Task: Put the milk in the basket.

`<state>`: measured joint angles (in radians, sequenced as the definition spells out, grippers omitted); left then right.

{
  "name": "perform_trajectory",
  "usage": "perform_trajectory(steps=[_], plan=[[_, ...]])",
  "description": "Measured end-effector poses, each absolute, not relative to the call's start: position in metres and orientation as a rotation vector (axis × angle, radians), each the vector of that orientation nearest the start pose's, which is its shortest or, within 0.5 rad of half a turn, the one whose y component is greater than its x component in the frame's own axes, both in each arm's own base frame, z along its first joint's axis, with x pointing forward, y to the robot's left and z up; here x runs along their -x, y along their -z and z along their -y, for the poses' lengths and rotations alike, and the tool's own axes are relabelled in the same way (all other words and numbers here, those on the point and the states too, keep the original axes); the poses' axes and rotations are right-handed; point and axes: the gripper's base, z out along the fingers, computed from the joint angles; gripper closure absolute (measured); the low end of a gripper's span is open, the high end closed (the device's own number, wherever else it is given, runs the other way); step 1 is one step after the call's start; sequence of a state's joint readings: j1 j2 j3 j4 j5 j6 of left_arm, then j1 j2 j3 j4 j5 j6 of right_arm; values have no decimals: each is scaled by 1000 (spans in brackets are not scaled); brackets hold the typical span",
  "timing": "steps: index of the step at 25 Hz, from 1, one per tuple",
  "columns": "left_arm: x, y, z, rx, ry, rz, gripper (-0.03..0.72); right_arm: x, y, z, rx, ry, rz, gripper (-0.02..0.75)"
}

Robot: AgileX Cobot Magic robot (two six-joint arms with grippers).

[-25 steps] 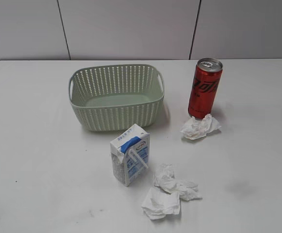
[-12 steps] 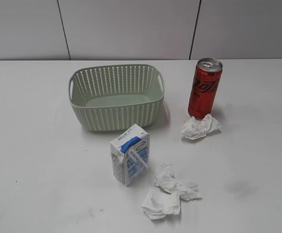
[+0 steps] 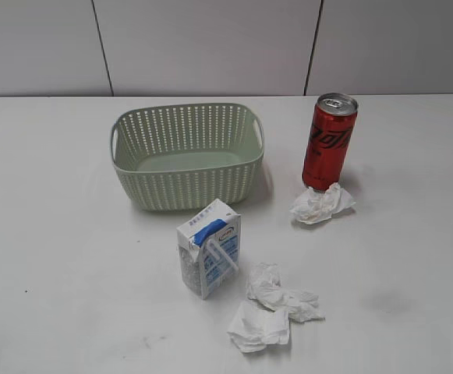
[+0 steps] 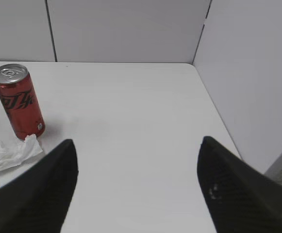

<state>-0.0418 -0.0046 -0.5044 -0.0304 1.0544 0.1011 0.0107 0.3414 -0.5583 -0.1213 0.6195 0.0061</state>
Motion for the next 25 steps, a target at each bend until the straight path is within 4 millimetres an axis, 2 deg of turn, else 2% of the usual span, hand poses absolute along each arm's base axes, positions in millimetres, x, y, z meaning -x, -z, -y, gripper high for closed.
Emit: perform_trajectory(steps=[5,11,17,25], plan=[[6,-279,2,-146,-1,-2023,467,-107,-313,0,43,34,-2031,143],[6,-279,2,-146,-1,-2023,467,-144,-319,-11,115,-83,-2133,143],[6,-279,2,-146,-1,-2023,467,-166,-320,-32,267,-166,-2247,143],[6,-279,2,-146,-1,-2023,467,-187,-313,-84,473,-314,-2338,143]])
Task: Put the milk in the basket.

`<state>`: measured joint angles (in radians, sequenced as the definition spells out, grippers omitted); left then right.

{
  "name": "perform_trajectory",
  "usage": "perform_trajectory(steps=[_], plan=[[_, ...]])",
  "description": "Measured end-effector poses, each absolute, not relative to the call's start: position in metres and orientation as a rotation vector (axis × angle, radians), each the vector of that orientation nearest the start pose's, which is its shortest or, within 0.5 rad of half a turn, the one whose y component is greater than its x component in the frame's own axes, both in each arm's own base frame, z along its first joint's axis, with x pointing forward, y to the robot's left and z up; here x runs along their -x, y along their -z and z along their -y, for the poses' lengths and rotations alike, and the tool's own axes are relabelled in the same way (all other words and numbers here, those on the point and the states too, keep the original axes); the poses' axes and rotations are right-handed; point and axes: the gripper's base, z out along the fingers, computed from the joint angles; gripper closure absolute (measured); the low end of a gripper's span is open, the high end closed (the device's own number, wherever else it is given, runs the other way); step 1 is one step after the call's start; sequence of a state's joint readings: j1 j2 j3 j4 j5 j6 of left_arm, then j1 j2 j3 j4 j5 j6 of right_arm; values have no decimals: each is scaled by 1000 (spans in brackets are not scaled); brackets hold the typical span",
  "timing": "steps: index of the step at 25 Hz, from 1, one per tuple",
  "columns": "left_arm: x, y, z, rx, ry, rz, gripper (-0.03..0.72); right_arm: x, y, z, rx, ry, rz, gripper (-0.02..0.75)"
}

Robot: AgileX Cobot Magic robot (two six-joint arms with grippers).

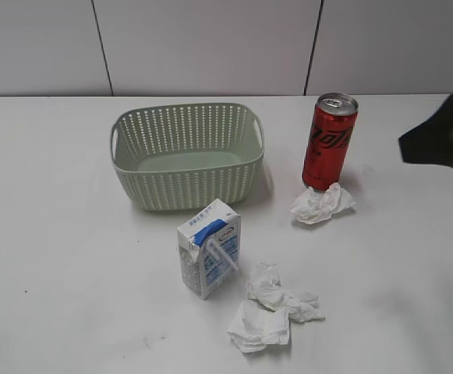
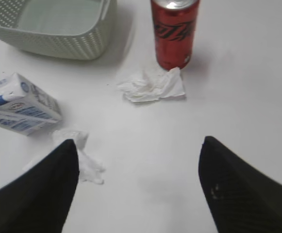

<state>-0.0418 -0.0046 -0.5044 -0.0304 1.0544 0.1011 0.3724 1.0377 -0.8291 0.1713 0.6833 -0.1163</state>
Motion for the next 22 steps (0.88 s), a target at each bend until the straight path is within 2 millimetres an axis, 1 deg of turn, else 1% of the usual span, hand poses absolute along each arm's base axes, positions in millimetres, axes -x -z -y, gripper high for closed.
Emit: perform_trajectory(steps=[4,9,15,17,22], plan=[[6,-279,2,-146,-1,-2023,467,-197,-308,-113,571,-366,-2385,143],[6,-279,2,-146,-1,-2023,467,-208,-309,-149,689,-405,-2419,143],[6,-279,2,-146,-1,-2023,467,-216,-307,-191,825,-367,-2478,143],[6,-279,2,-146,-1,-2023,467,-218,-306,-203,844,-351,-2515,143],[6,-279,2,-146,-1,-2023,467,-225,-302,-228,828,-337,-2623,143]])
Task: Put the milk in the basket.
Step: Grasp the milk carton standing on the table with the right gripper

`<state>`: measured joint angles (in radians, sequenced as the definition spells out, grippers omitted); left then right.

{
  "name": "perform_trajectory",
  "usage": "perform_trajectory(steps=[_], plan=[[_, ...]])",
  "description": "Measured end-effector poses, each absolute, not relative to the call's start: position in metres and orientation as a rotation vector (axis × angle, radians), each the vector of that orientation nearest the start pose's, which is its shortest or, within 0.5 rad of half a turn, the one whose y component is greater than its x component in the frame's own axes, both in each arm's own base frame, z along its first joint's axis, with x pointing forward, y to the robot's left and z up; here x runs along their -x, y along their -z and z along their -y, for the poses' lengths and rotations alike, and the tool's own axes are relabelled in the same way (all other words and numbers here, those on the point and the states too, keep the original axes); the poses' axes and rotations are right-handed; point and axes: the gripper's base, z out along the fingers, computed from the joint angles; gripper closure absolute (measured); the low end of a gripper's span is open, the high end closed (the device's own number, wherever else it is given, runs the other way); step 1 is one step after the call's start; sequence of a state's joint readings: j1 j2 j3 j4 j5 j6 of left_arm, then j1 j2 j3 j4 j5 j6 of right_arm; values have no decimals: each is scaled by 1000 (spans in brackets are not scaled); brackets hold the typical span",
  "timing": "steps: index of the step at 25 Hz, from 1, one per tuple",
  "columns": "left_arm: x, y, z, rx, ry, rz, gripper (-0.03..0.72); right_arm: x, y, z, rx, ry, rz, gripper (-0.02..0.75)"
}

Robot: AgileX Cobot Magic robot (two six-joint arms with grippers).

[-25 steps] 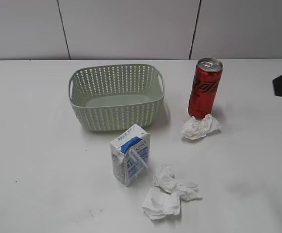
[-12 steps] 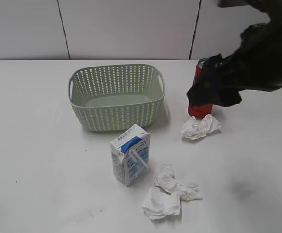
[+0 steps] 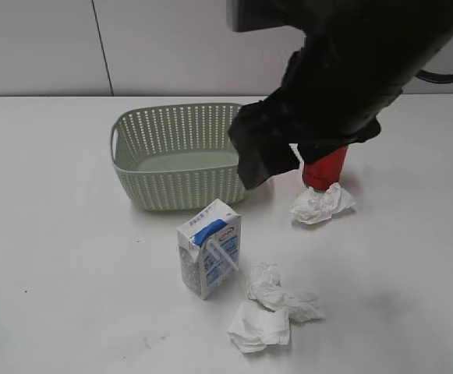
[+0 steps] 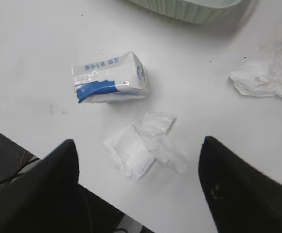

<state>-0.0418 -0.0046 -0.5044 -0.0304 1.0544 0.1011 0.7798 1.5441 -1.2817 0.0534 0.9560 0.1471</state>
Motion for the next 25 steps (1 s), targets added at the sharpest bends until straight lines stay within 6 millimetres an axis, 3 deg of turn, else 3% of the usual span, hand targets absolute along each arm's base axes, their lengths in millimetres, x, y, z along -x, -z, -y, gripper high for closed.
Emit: perform_trajectory(steps=[5,8,17,25], plan=[[6,-279,2,-146,-1,-2023,467,-228,-294,-256,863,-277,-2723,143],[6,-279,2,-146,-1,-2023,467,-233,-282,-271,799,-239,-2819,143],[6,-279,2,-146,-1,-2023,467,-255,-254,-297,274,-226,-2997,143],[6,-279,2,-146,-1,-2023,467,-265,-242,-310,-229,-364,-2968,143]])
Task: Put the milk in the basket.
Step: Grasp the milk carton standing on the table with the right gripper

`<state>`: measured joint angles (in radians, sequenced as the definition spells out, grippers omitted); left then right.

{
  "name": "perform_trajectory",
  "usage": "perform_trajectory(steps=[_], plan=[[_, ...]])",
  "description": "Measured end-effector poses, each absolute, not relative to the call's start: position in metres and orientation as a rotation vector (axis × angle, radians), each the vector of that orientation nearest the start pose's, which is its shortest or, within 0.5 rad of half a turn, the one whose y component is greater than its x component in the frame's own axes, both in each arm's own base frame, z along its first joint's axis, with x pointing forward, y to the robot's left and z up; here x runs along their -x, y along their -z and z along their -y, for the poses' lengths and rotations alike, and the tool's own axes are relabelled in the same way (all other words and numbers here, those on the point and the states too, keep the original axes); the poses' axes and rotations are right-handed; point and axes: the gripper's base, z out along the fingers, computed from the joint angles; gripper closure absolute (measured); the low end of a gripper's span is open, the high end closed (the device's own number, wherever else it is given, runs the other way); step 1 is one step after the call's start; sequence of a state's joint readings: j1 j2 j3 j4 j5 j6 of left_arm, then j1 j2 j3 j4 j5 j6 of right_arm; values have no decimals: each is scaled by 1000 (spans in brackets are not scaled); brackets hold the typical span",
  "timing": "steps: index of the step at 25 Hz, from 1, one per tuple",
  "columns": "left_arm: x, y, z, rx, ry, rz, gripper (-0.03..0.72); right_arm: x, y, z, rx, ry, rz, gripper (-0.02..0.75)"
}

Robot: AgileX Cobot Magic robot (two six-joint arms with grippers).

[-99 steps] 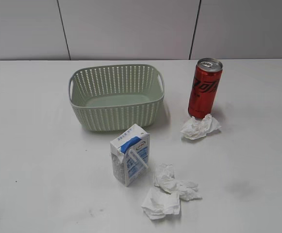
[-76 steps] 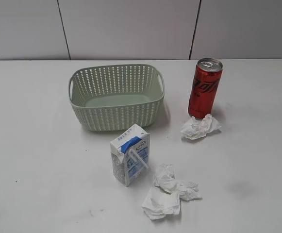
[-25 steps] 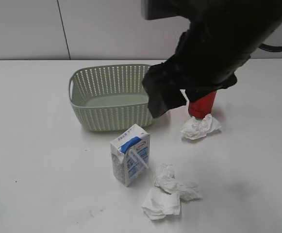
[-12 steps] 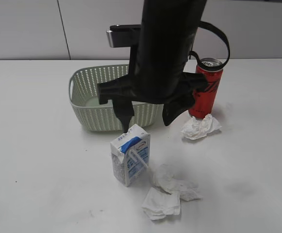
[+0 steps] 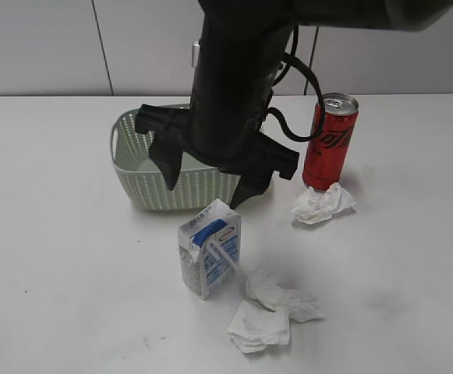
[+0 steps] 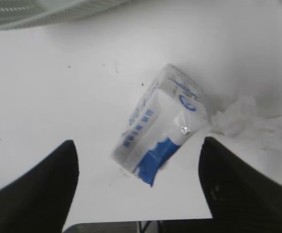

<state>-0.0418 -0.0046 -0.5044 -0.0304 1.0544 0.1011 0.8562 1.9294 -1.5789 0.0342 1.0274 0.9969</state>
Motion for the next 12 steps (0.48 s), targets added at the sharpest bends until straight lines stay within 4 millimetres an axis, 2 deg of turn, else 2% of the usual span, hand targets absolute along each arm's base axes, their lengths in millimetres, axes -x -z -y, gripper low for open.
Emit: perform_trajectory(steps=[6,12], plan=[[6,-279,2,-146,-1,-2023,467,-266,-226,-317,-348,-387,-3021,143],[6,-279,2,-146,-1,-2023,467,-266,-225,-316,-349,-359,-3027,143]])
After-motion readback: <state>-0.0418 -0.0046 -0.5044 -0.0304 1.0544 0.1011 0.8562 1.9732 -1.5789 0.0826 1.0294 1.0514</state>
